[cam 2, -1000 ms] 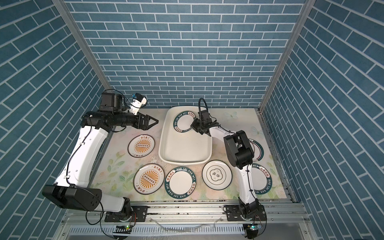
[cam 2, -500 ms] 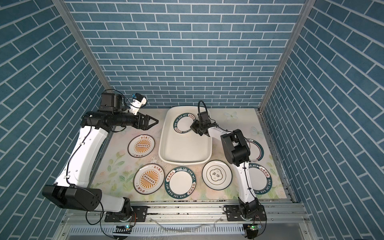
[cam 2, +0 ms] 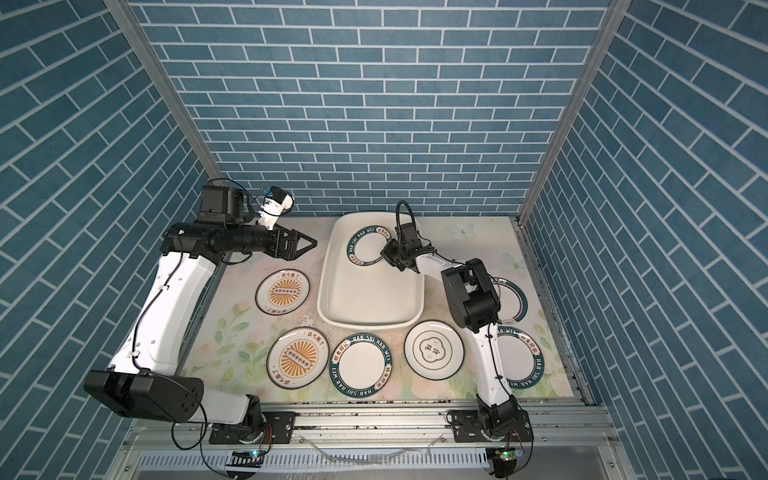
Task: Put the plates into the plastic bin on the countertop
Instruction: 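Lower the plate flat into the bin with the right gripper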
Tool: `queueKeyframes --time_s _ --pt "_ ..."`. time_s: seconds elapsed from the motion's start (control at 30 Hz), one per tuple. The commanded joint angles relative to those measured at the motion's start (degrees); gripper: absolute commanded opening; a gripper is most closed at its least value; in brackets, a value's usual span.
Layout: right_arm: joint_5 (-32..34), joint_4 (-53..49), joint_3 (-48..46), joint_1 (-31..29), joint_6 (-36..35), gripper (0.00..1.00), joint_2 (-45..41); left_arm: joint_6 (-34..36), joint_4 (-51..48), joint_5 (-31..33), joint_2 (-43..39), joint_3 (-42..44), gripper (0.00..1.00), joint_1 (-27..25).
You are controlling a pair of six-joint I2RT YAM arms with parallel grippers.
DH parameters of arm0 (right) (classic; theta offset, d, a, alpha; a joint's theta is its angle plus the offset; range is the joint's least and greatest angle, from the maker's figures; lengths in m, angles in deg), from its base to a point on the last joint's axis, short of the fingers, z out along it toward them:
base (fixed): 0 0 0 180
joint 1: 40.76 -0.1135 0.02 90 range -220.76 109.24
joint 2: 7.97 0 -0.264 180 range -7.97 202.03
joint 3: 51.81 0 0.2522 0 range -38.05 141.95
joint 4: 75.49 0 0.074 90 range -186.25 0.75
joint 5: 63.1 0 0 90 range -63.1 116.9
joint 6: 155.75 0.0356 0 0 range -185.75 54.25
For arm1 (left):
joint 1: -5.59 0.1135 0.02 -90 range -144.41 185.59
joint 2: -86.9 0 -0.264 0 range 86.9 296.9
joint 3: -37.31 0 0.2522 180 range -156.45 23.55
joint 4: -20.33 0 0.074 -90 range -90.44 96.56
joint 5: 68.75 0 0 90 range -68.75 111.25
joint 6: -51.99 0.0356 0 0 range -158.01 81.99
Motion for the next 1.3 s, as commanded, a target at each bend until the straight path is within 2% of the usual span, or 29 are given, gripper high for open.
queueKeyframes --time_s 0.0,0.53,1.27 --pt "-0.32 2.35 1.07 -0.28 1.27 0.1 1.09 0.09 0.03 -0.68 -1.18 0.38 1.0 0.46" --pt "-0.22 1.58 0.68 -0.33 1.5 0.19 1.69 0.09 0.12 -0.85 -1.27 0.68 1.0 0.6" --pt "-0.23 0.35 -0.72 -0.35 1.67 0.25 2.2 -0.44 1.08 -1.46 -1.68 2.28 1.0 0.81"
